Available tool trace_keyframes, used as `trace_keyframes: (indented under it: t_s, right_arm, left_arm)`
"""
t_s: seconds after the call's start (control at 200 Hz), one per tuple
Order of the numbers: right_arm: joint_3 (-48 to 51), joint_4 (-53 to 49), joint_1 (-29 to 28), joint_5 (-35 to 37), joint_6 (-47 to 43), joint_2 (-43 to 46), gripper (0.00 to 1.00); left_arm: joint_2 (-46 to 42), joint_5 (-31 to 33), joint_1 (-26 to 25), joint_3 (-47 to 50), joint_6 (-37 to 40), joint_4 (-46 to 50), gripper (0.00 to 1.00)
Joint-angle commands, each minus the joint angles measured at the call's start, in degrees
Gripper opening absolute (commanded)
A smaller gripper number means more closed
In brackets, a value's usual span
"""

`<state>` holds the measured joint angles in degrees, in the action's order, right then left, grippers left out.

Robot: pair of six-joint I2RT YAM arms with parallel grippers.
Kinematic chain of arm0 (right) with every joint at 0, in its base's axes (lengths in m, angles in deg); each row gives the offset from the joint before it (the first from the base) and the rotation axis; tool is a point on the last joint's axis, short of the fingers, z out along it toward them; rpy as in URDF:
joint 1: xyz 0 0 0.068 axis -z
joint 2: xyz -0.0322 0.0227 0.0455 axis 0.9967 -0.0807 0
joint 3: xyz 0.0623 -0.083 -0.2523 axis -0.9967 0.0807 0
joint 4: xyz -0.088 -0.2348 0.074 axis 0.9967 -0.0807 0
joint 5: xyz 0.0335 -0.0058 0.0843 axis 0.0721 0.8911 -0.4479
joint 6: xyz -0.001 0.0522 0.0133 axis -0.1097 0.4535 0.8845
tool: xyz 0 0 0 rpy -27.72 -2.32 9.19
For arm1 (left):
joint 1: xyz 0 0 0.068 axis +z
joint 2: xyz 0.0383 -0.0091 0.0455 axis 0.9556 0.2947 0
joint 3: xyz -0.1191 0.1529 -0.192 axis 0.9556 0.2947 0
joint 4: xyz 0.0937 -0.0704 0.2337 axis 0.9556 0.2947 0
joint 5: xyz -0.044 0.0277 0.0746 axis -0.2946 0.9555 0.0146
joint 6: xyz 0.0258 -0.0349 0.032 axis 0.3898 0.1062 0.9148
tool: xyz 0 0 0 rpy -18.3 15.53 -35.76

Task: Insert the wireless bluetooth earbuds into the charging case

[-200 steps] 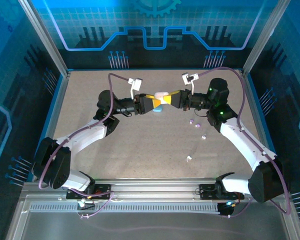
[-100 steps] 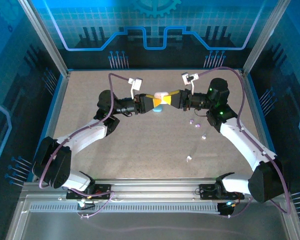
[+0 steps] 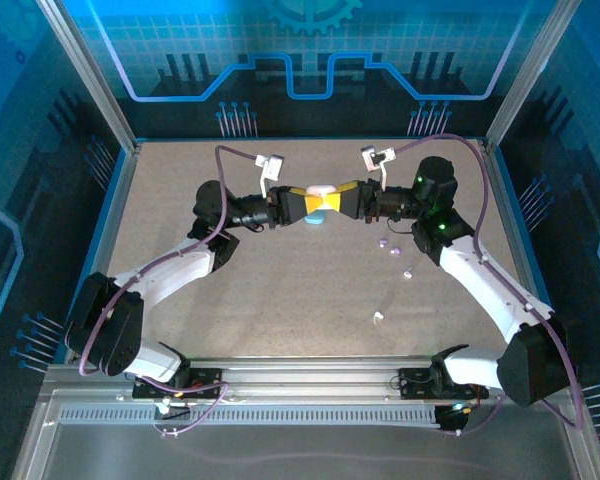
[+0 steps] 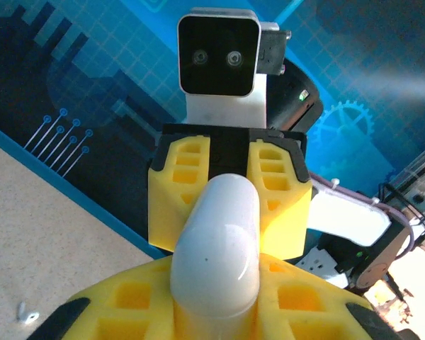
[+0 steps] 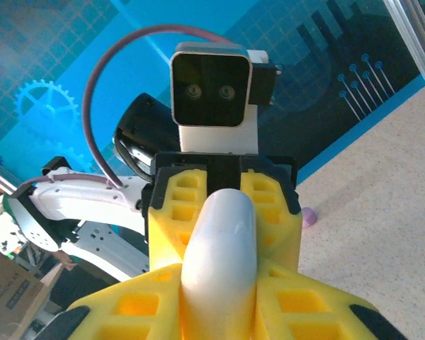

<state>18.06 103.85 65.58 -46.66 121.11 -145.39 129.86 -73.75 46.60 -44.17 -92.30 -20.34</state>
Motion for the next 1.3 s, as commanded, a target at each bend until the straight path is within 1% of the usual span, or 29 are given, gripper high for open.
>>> trace_keyframes:
  t_s: [0.0,0.085,0.155,0.255,0.33,0.42,0.51,0.625,0.67,0.77,0.84,0.976,1.136,1.296]
  right_arm:
    - [-1.4,-9.8,-0.4,4.2,-4.7,0.4,0.30]
    - [-3.0,-16.6,-0.1,7.9,-7.6,1.5,0.38]
    - [-4.7,-23.1,0.1,11.4,-10.6,2.4,0.42]
    - [-7.0,-30.9,0.0,14.8,-15.3,3.2,0.52]
    - [-9.0,-37.0,-0.5,16.9,-20.0,3.3,0.56]
    - [-10.8,-41.8,-1.4,16.0,-24.1,2.9,0.60]
    - [-12.2,-44.3,-2.8,15.3,-26.7,2.6,0.63]
    - [-12.8,-44.3,-4.4,13.5,-28.2,2.1,0.65]
    - [-12.9,-44.0,-4.8,12.7,-28.5,1.9,0.66]
    - [-13.0,-43.6,-5.6,13.5,-28.4,1.5,0.67]
    - [-13.1,-43.0,-5.7,11.9,-28.3,1.0,0.67]
    - [-13.6,-43.3,-6.3,11.6,-28.6,0.1,0.68]
    - [-13.5,-43.6,-6.2,14.7,-28.2,0.0,0.68]
    - [-13.7,-41.6,-5.4,15.9,-24.9,-0.4,0.66]
  left_arm:
    - [-3.1,-0.8,-0.9,-0.9,6.3,2.4,0.18]
    - [-6.0,1.0,-0.9,-0.5,14.2,11.8,0.16]
    - [-8.5,3.0,-1.1,-0.3,22.5,20.8,0.16]
    - [-11.9,6.0,-1.4,-0.5,33.5,32.2,0.16]
    - [-13.9,7.4,-1.7,-0.2,39.2,36.4,0.16]
    - [-15.5,8.1,-2.1,0.7,43.2,37.1,0.16]
    - [-16.2,8.6,-2.5,1.4,45.3,36.8,0.16]
    - [-16.2,8.8,-2.8,1.0,45.5,36.8,0.16]
    - [-16.0,8.7,-2.9,0.9,45.6,37.1,0.16]
    - [-15.8,8.6,-3.3,0.5,45.7,37.4,0.17]
    - [-15.6,8.7,-3.5,0.3,45.9,37.8,0.17]
    - [-15.4,8.9,-3.7,0.2,45.8,37.8,0.17]
    - [-15.7,8.7,-4.1,0.1,46.4,37.8,0.17]
    - [-16.0,8.0,-4.4,0.4,49.8,40.0,0.17]
